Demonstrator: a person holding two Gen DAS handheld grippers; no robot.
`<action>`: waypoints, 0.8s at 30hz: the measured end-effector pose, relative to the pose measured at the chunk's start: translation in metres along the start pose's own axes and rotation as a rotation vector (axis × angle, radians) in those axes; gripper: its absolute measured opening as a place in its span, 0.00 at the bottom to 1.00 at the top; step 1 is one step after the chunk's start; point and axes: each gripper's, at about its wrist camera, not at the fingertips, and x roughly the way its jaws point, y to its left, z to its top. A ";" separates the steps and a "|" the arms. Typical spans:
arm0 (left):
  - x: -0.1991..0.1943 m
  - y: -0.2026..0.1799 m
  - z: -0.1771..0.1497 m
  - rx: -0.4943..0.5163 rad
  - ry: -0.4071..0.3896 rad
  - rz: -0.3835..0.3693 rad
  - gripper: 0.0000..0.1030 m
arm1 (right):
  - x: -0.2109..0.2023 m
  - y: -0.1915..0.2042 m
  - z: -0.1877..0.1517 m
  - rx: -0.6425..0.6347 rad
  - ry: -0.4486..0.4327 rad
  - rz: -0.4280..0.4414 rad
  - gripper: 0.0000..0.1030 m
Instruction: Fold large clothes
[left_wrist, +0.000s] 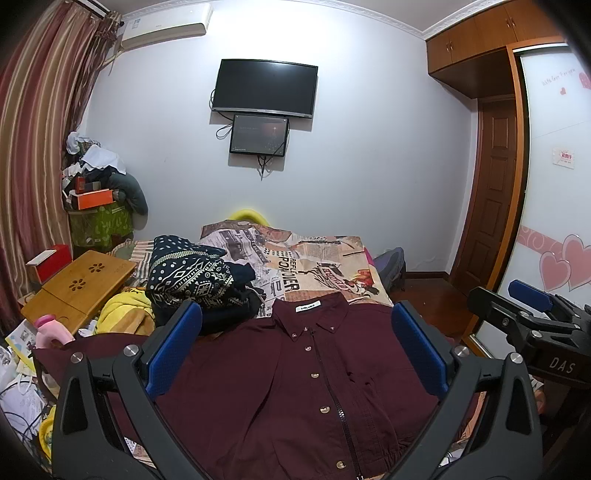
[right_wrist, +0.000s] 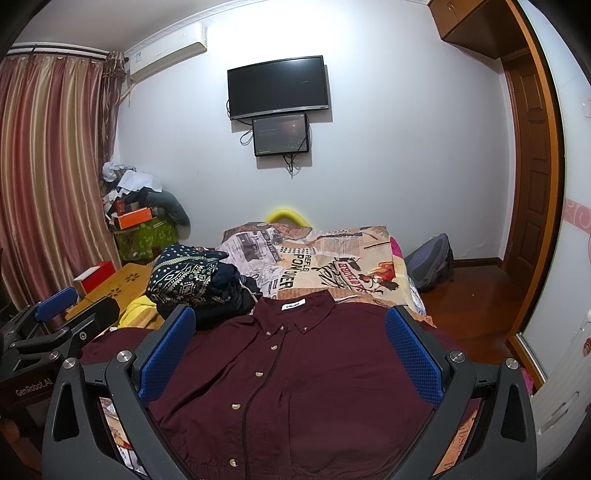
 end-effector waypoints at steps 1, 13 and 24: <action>0.000 0.000 0.000 0.000 0.000 0.000 1.00 | 0.000 0.000 0.000 -0.001 0.000 0.000 0.99; 0.000 0.001 0.000 0.000 0.002 0.001 1.00 | 0.000 0.000 0.001 -0.001 0.001 0.001 0.99; 0.002 0.002 -0.001 0.002 0.004 0.002 1.00 | 0.001 0.004 -0.001 -0.001 0.004 0.004 0.99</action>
